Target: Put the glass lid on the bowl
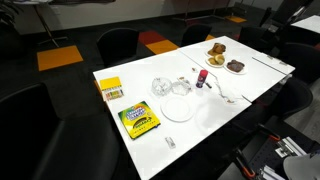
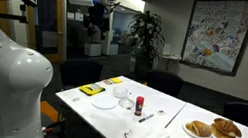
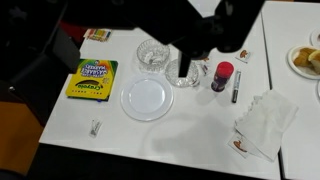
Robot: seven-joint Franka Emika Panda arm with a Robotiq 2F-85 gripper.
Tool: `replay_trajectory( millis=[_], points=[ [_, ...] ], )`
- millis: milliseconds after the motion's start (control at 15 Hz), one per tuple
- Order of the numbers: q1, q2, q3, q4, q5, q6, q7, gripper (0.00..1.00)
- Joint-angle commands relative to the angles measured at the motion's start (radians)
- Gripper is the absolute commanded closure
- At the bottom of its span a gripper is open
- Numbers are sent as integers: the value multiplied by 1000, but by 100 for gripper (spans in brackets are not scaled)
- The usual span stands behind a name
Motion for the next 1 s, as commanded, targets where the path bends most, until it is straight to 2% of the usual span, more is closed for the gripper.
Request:
replay_trajectory(
  millis=[0, 267, 533, 667, 733, 800, 933],
  points=[
    [-36, 78, -78, -45, 0, 126, -96, 0],
    [-61, 227, -161, -60, 21, 248, -160, 0],
    [-70, 371, -204, -49, 49, 323, -201, 0],
    [-71, 433, -210, -22, 60, 329, -219, 0],
    [-62, 451, -221, 2, 106, 274, -229, 0],
    [-82, 392, -189, -53, 59, 317, -191, 0],
    [-82, 429, -190, -33, 88, 313, -205, 0]
  ],
)
